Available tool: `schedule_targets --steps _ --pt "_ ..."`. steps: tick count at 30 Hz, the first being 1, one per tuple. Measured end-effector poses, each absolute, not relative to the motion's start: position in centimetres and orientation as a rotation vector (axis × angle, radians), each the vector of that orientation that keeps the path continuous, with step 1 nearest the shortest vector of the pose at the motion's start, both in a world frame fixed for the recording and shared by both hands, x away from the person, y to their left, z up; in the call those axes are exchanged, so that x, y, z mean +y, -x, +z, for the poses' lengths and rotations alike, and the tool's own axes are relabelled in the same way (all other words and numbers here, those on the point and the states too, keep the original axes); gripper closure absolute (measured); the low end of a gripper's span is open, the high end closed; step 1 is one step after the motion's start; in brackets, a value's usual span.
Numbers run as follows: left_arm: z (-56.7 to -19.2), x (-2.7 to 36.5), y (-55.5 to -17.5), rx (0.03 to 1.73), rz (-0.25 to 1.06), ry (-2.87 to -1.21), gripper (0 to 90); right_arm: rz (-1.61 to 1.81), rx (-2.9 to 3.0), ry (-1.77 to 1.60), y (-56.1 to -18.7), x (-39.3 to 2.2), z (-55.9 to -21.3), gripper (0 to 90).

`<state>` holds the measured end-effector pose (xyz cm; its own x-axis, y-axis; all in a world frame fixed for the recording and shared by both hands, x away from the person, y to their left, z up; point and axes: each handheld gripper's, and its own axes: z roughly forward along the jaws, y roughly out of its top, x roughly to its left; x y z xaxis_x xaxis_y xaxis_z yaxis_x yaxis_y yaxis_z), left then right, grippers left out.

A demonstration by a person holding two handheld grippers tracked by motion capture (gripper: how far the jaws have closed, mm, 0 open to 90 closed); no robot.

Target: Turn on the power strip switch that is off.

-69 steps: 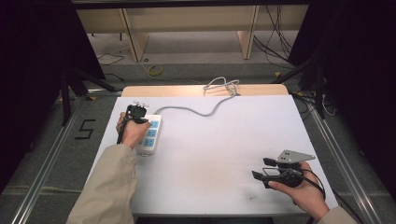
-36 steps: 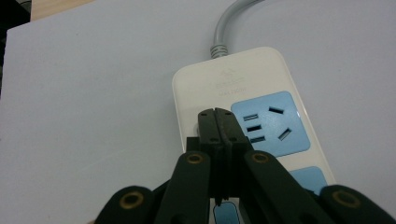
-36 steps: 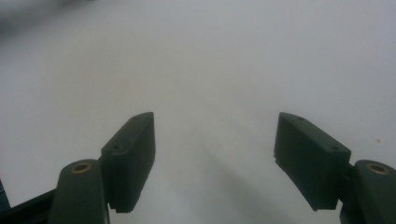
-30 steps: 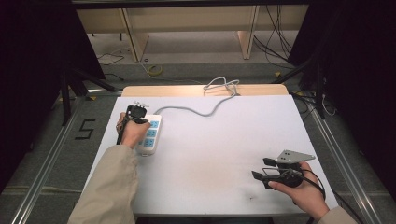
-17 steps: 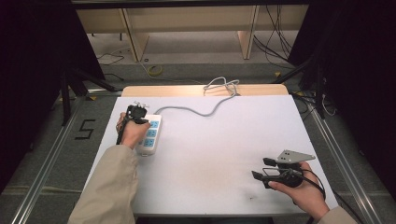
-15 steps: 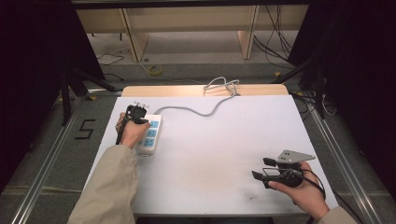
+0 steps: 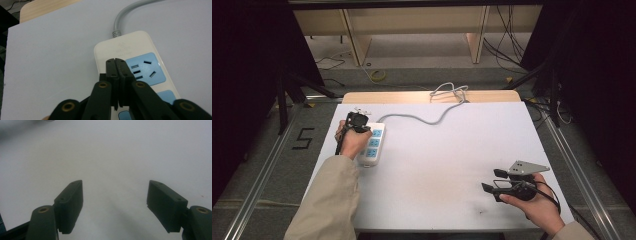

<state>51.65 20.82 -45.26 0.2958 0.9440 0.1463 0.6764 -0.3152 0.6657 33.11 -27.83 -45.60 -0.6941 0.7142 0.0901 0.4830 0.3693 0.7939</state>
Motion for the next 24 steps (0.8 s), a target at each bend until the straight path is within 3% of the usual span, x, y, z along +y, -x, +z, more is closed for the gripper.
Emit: schedule_targets --steps 7,24 --pt "-44.7 20.9 -51.4 1.428 0.732 -2.054 80.5 1.237 2.359 -1.059 -33.1 -27.8 -45.6 29.8" --pt "-43.9 20.1 -50.8 1.377 0.646 -1.954 52.9 1.242 2.354 -1.071 -33.1 -27.8 -45.6 29.8"
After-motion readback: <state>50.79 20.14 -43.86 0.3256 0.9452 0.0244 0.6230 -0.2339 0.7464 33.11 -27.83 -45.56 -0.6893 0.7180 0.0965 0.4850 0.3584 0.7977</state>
